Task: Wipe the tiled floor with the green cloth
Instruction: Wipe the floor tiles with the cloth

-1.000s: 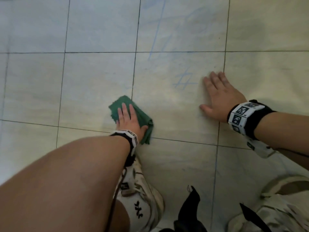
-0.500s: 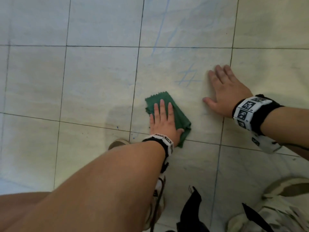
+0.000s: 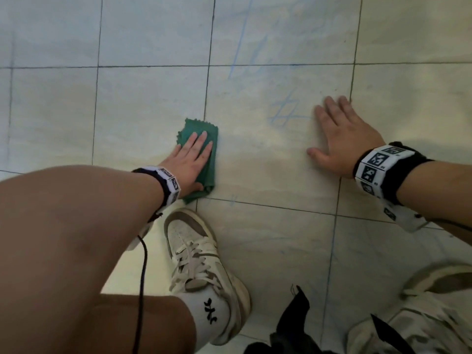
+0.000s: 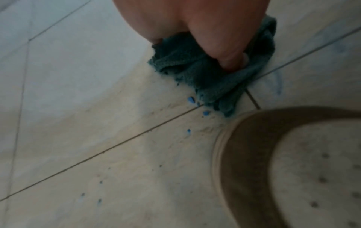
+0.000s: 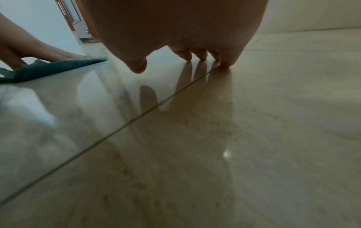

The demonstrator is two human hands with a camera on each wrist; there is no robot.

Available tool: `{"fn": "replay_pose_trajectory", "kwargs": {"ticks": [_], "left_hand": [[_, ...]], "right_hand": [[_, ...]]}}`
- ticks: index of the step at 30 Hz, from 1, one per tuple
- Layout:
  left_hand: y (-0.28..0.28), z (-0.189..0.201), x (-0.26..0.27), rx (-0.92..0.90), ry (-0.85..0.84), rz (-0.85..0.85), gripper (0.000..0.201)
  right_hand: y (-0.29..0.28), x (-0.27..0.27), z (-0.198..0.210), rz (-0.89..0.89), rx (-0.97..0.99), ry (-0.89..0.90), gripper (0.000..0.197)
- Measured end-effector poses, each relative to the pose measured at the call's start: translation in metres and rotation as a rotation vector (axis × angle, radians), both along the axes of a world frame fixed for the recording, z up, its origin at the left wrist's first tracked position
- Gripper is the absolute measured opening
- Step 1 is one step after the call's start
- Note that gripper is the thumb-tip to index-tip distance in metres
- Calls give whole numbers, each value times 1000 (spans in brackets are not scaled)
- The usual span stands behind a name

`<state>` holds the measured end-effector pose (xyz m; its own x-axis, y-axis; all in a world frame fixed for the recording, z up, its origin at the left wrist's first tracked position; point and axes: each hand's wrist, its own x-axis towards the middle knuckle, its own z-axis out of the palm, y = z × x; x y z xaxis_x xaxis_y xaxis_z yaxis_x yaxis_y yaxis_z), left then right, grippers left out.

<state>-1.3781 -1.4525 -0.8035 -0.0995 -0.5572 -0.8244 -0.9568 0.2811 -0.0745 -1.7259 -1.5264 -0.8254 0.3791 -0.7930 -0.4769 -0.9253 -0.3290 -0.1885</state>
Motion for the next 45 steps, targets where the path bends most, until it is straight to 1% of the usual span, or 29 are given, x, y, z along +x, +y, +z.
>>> {"fn": "replay_pose_trajectory", "kwargs": {"ticks": [2, 4, 6, 9, 13, 15, 18, 20, 21, 23, 26, 27, 29, 32, 34, 36, 38, 42, 44, 45], "left_hand": [[1, 0, -15, -14, 14, 51, 108], [-2, -2, -42, -26, 43, 59, 108], [-5, -7, -78, -12, 92, 30, 109], [-9, -14, -135, -10, 139, -57, 109], [-16, -17, -211, -56, 215, -163, 95], [-24, -18, -231, -68, 250, -173, 93], [-33, -22, -232, -61, 265, -167, 102], [-40, -24, -214, -77, 262, -147, 109], [-47, -25, -199, -98, 255, -117, 110], [-66, -24, -154, -141, 221, -4, 110], [-88, -15, -77, -162, 70, 211, 113], [-90, -13, -60, -154, 34, 255, 113], [-92, -13, -51, -139, 13, 274, 114], [-94, -14, -65, -145, 16, 279, 115], [-97, -15, -73, -154, 1, 259, 115], [-103, -12, -90, -138, 22, 229, 115], [-108, -11, -126, -122, 85, 162, 115], [-106, -19, -233, -97, 193, 19, 114], [-105, -23, -256, -116, 219, -12, 111], [-106, -23, -255, -118, 233, -34, 112]], "right_hand": [[-1, -2, 1, 13, 0, 9, 92], [-3, -5, 3, 8, 5, 20, 91], [-4, -7, 6, -2, 8, 33, 91], [-10, -9, 8, -36, -12, 34, 89], [-12, -18, 9, -128, -48, 38, 79], [-11, -24, 8, -189, -40, 63, 77], [-12, -29, 5, -198, -31, 99, 80], [-15, -30, 5, -185, -15, 94, 83], [-17, -30, 6, -184, 1, 93, 85], [-19, -30, 6, -179, 25, 104, 93], [-18, -29, 6, -162, 41, 124, 104], [-17, -29, 5, -157, 52, 127, 106], [-18, -32, 4, -152, 67, 121, 108], [-20, -35, 6, -138, 83, 105, 112], [-23, -37, 7, -125, 83, 107, 112], [-24, -41, 8, -115, 91, 108, 112], [-23, -44, 7, -106, 86, 109, 111], [-24, -48, 5, -121, 77, 86, 111], [-28, -52, 9, -136, 105, 86, 113], [-30, -53, 11, -132, 117, 101, 115]]}}
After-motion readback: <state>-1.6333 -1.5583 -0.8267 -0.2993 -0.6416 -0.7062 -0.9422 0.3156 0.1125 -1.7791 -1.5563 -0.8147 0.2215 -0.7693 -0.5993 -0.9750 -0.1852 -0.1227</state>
